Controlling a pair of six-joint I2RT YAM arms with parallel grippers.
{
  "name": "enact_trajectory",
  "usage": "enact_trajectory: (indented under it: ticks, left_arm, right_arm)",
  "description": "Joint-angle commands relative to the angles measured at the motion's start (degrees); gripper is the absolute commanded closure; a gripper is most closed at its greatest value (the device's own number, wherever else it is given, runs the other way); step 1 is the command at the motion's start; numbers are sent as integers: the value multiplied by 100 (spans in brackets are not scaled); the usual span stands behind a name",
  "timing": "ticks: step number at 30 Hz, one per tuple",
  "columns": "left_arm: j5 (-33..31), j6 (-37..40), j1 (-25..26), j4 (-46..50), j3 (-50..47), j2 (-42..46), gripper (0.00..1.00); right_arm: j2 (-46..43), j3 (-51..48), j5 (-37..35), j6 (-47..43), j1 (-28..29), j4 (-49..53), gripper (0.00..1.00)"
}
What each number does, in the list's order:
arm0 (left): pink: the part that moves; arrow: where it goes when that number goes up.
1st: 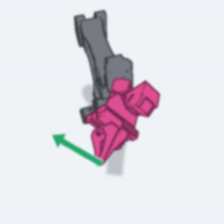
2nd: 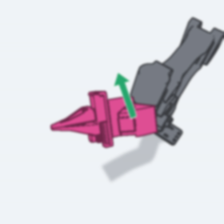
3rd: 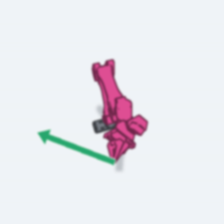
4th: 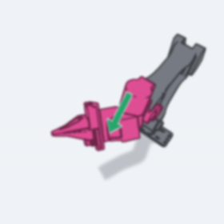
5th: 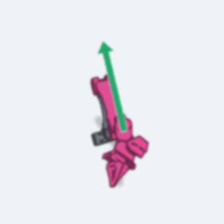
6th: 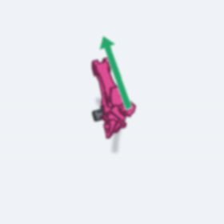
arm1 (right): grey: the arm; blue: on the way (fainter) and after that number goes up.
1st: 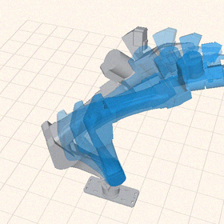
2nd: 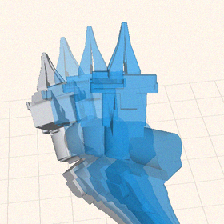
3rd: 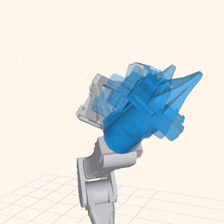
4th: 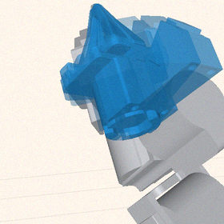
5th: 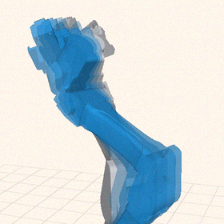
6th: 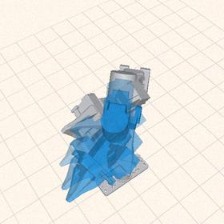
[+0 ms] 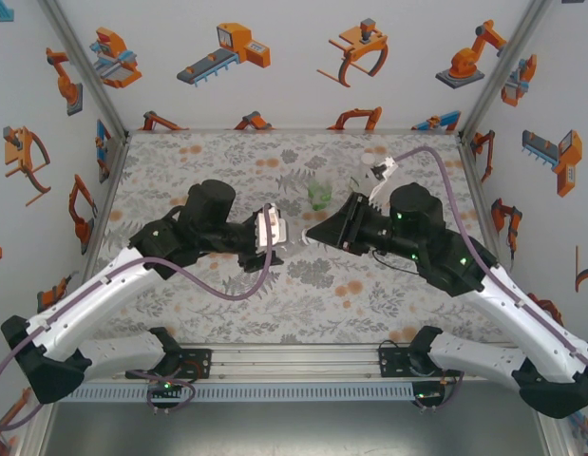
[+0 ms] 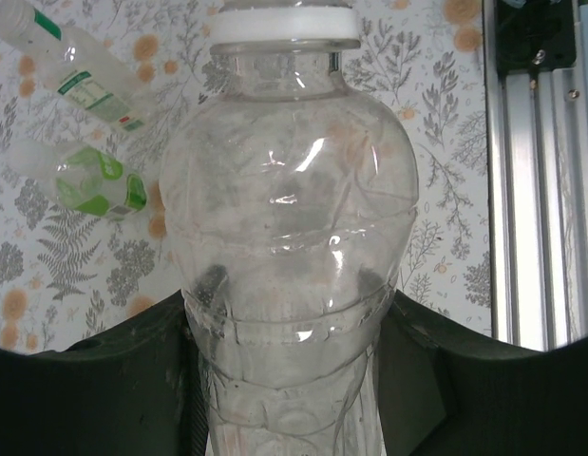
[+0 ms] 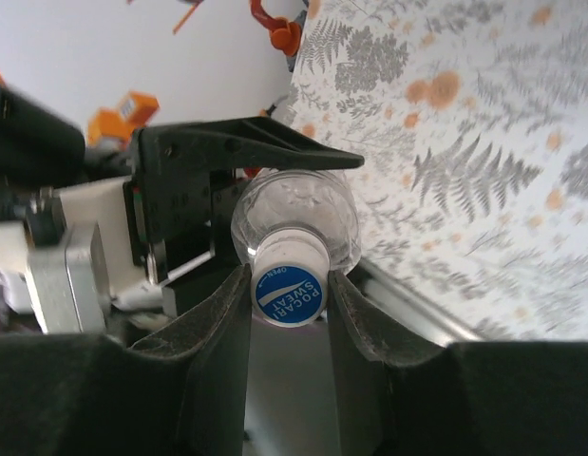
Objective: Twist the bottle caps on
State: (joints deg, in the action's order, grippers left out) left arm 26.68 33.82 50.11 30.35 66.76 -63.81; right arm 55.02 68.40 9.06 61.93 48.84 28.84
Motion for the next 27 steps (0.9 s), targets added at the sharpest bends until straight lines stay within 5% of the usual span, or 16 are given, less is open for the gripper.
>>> enact_trajectory:
  ticks: [1, 6, 8, 14, 22, 27]
  left_arm:
    - [127, -69, 52, -881, 69, -79, 100]
    - [231, -43, 69, -879, 49, -54, 100]
    - [289, -42, 74, -851, 25, -21, 100]
    - [332, -5, 69, -554, -23, 13, 100]
    - [918, -11, 78, -486, -47, 62, 100]
    - [1248, -24, 79, -479, -21, 62, 100]
  right_arm:
    - [249, -246, 232, 1653, 62, 227, 100]
    - [254, -185, 204, 1511, 21, 227, 81]
    - [223, -58, 128, 1115, 12, 263, 66]
    - [202, 616, -18, -387, 12, 658, 43]
    - [-251, 940, -14, -3048, 12, 707, 34]
    - [-453, 845, 849, -5299, 12, 396, 36]
